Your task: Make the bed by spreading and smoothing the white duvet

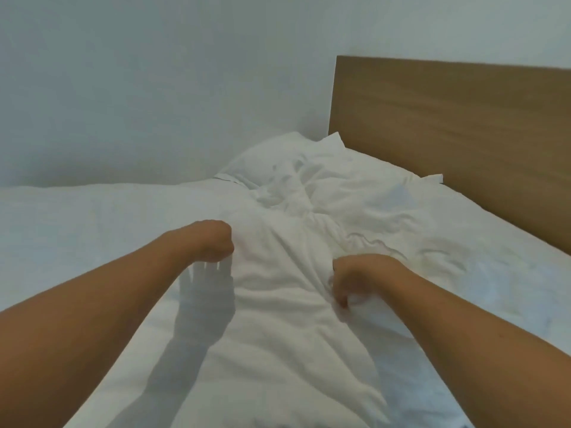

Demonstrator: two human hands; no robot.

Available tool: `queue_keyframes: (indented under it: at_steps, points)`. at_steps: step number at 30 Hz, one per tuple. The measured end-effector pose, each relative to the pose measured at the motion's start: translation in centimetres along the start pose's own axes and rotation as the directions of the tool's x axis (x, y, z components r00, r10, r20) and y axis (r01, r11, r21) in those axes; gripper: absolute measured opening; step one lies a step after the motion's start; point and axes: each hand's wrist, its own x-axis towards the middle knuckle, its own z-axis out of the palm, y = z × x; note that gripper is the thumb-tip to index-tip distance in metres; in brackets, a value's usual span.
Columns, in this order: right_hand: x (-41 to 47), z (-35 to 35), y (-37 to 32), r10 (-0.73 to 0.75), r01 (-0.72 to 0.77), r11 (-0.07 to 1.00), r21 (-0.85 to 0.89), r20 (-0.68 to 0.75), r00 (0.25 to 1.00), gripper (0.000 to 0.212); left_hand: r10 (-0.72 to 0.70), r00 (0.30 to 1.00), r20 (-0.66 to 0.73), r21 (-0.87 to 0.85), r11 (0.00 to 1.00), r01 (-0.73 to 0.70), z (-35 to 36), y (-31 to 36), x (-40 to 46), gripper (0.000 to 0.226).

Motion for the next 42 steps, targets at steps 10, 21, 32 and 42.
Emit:
queue_keyframes:
  at_steps: [10,21,32,42]
  points:
    - [7.7,-10.9,-2.2,0.155,0.021,0.852,0.522,-0.291,0.944,0.054,0.149,0.955,-0.258,0.05,0.989,-0.14,-3.8,-1.9,12.8,0.054]
    - [17.8,-7.2,-10.1,-0.232,0.071,0.93,0.361,0.426,0.875,0.068,0.042,0.948,0.315,0.074,0.995,-0.069,-3.0,-7.0,18.3,0.037]
    - [15.9,-17.2,-6.9,-0.299,0.181,0.857,0.483,0.18,0.937,0.031,-0.054,0.817,0.574,0.184,0.981,-0.064,-4.3,-8.9,17.5,0.037]
    - [12.2,-17.8,-2.0,-0.104,-0.132,0.794,0.593,0.346,0.932,0.062,0.216,0.965,0.151,0.141,0.961,-0.237,-10.6,-2.8,23.0,0.055]
